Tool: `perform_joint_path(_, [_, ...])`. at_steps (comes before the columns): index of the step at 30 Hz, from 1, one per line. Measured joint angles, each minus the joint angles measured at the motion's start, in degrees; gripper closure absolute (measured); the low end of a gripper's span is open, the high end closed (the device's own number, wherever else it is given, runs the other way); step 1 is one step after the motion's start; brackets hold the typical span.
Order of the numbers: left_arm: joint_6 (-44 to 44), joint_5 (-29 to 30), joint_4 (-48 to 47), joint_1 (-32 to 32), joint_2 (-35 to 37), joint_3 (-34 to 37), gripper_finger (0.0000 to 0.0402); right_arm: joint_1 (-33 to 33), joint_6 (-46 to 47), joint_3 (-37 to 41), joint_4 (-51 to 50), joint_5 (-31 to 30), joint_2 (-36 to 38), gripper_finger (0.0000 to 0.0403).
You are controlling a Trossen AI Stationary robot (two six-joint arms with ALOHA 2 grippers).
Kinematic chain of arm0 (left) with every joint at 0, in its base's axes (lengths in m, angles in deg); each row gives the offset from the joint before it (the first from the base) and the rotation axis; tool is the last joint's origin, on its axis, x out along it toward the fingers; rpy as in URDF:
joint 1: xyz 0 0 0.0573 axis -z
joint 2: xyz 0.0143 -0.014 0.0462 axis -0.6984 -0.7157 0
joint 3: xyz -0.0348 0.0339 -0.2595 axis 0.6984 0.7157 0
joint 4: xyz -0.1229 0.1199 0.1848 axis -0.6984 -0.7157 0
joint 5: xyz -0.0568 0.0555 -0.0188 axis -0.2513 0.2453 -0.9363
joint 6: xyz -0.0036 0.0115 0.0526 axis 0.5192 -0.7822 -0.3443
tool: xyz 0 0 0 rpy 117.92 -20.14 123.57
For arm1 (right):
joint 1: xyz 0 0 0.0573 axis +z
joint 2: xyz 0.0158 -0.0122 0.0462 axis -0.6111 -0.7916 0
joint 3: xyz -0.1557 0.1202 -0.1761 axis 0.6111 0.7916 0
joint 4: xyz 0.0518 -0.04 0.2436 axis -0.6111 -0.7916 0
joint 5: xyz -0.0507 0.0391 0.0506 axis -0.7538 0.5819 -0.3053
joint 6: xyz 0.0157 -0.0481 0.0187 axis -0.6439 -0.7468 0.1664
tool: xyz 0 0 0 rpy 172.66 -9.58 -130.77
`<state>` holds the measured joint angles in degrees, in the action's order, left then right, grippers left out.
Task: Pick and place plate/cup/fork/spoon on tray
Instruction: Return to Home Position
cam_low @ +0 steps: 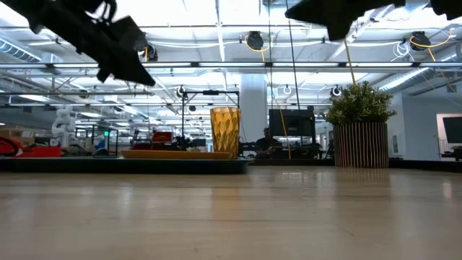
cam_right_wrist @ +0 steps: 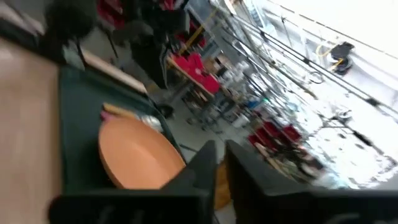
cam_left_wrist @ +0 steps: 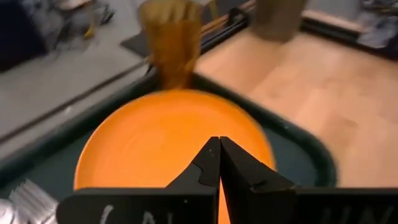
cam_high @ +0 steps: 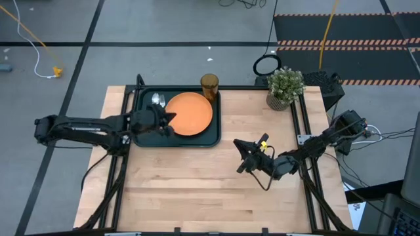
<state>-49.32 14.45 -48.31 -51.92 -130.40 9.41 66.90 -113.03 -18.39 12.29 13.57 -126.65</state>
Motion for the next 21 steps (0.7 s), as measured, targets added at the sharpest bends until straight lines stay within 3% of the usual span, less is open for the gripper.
perform_joint_path(2, [-1.68, 0.53, -0.13, 2.35, 1.76, 0.0, 0.0396, -0.31, 2.19, 0.0, -0.78, 2.43, 1.73, 0.0395])
perform_joint_path(9, [-8.25, 1.24, 2.16, 11.41, 3.39, 0.3, 0.0396, -1.05, 12.98, 3.09, -10.39, 9.66, 11.04, 0.0401])
perform_joint_path(15, [-13.95, 1.16, 15.3, 17.52, 3.31, 7.19, 0.0396, -1.05, 22.83, 9.96, -17.23, 17.41, 23.15, 0.0402])
perform_joint_path(21, [-15.81, 1.09, 30.66, 18.63, 3.48, 16.19, 0.0396, -1.05, 28.31, 17.87, -20.56, 21.03, 33.99, 0.0403])
